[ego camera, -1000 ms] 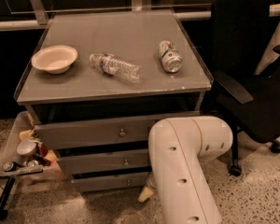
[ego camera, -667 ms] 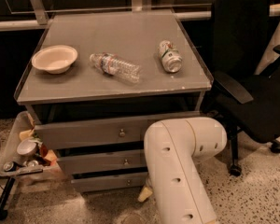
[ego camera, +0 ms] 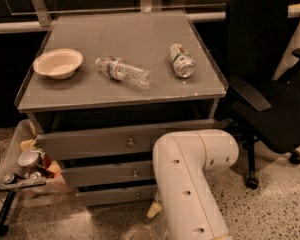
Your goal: Open bottom drawer
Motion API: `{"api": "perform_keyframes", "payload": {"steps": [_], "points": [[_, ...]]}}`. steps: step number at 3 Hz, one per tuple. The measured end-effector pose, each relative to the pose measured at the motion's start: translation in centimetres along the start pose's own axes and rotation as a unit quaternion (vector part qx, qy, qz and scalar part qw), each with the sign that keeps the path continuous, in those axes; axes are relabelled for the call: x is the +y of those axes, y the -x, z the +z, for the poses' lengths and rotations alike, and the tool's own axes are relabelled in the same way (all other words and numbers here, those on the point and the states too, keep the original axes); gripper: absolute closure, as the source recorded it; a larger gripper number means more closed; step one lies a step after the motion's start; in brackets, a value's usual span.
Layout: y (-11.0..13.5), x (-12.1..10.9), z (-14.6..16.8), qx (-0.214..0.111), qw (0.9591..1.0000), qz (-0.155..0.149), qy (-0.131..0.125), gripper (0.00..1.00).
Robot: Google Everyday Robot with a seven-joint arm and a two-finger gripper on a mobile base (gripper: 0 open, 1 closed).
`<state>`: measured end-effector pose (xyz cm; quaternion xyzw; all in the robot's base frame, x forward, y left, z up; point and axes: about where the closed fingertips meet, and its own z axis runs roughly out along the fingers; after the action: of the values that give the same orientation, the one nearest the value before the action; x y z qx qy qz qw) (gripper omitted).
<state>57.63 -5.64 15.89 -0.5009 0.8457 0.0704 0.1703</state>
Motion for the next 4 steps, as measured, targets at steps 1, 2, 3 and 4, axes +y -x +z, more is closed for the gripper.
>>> {"api": "perform_keyframes", "payload": {"steps": [1, 2, 3, 4], "points": [[-0.4, 0.7, -0.1, 0.004, 1.0, 0.002, 0.009, 0.0], [-0.2, 0.7, -0.5, 0.004, 1.0, 0.002, 0.009, 0.0], [-1.1, 1.8, -1.0, 0.01, 0.9997, 0.005, 0.022, 0.0], [-1.0, 1.8, -1.3, 0.01, 0.9997, 0.005, 0.022, 0.0]]}}
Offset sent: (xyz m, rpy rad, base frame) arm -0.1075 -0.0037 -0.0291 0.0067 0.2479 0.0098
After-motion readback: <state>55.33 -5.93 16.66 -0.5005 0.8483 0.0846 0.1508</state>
